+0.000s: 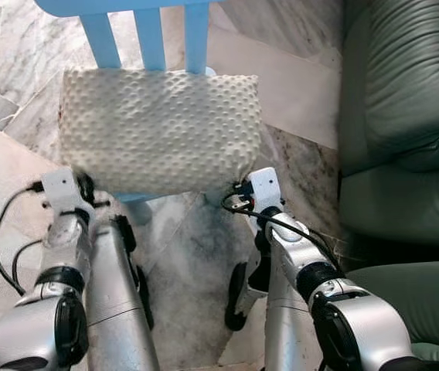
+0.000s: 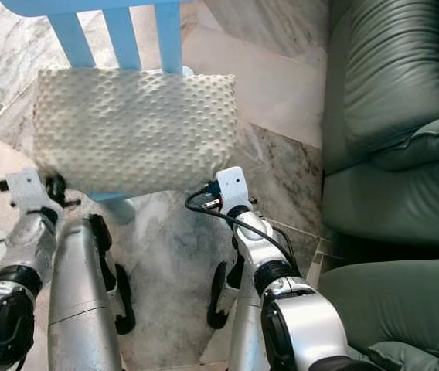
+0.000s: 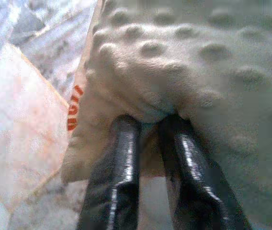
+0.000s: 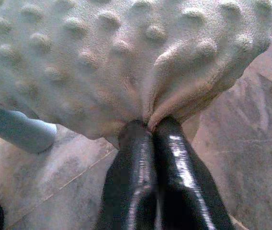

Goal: Move the pillow to the sofa

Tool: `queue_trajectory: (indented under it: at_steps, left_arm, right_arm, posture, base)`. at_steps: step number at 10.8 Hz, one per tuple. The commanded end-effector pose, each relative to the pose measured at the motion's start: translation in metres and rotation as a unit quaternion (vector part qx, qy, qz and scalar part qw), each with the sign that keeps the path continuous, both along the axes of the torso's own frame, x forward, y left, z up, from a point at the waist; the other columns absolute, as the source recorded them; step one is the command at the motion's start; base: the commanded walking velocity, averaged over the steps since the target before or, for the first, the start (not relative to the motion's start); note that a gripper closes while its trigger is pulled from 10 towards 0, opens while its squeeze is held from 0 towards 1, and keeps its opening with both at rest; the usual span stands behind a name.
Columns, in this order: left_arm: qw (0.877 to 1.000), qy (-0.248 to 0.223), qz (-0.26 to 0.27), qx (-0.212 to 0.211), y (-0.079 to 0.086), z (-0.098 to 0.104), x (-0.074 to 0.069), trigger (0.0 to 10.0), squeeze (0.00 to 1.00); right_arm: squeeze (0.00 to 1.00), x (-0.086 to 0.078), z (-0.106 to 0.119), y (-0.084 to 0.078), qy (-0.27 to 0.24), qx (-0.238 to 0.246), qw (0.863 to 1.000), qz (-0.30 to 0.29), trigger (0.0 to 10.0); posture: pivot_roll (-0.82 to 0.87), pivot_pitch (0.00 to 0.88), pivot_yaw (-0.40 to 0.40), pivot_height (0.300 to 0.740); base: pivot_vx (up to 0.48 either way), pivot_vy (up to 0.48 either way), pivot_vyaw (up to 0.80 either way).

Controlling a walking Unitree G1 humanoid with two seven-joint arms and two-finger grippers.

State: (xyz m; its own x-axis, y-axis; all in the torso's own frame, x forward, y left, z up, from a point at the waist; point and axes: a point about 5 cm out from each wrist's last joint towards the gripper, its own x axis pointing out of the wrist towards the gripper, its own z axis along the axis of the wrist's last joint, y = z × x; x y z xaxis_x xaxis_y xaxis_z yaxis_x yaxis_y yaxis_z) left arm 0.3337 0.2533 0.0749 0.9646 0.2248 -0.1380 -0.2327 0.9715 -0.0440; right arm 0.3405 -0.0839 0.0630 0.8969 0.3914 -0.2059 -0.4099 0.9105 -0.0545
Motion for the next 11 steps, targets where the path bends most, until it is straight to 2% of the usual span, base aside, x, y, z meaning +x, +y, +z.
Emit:
queue_trajectory:
  at_steps: [1,2,4,7,8,11]
  left_arm:
    - [1.000,0.001,-0.013,0.013,-0.004,-0.002,-0.001,0.0,0.00]
    - [1.000,-0.009,-0.022,0.014,-0.007,0.001,0.001,0.0,0.00]
    - [0.996,-0.079,-0.026,0.025,-0.014,0.019,0.007,0.0,0.00]
    - [0.993,-0.116,-0.009,0.036,-0.012,0.024,0.003,0.0,0.00]
    - [0.988,-0.145,-0.016,0.044,-0.014,0.036,0.006,0.0,0.00]
    - [0.979,-0.192,-0.034,0.054,-0.017,0.063,0.016,0.0,0.00]
  right_arm:
    - [0.00,-0.008,-0.014,-0.002,0.027,-0.006,1.000,-0.001,0.0]
    - [0.00,-0.008,-0.014,-0.003,0.027,-0.007,1.000,-0.002,0.0]
    - [0.00,-0.008,-0.014,-0.007,0.026,-0.011,1.000,-0.007,0.0]
    - [0.00,-0.008,-0.014,-0.013,0.019,-0.012,1.000,-0.008,0.0]
    - [0.00,-0.004,-0.007,-0.017,0.003,-0.009,1.000,-0.002,0.0]
    - [0.00,0.005,0.010,-0.028,-0.032,-0.005,0.999,0.009,0.0]
  posture:
    - [0.06,0.457,-0.171,0.519]
    - [0.06,0.456,-0.171,0.519]
    - [0.06,0.441,-0.174,0.519]
    - [0.06,0.422,-0.183,0.519]
    - [0.06,0.388,-0.184,0.519]
    - [0.05,0.314,-0.178,0.519]
  base:
    - [0.000,0.000,0.00]
    - [0.000,0.000,0.00]
    - [0.000,0.000,0.00]
    - [0.000,0.000,0.00]
    - [0.000,0.000,0.00]
    - [0.000,0.000,0.00]
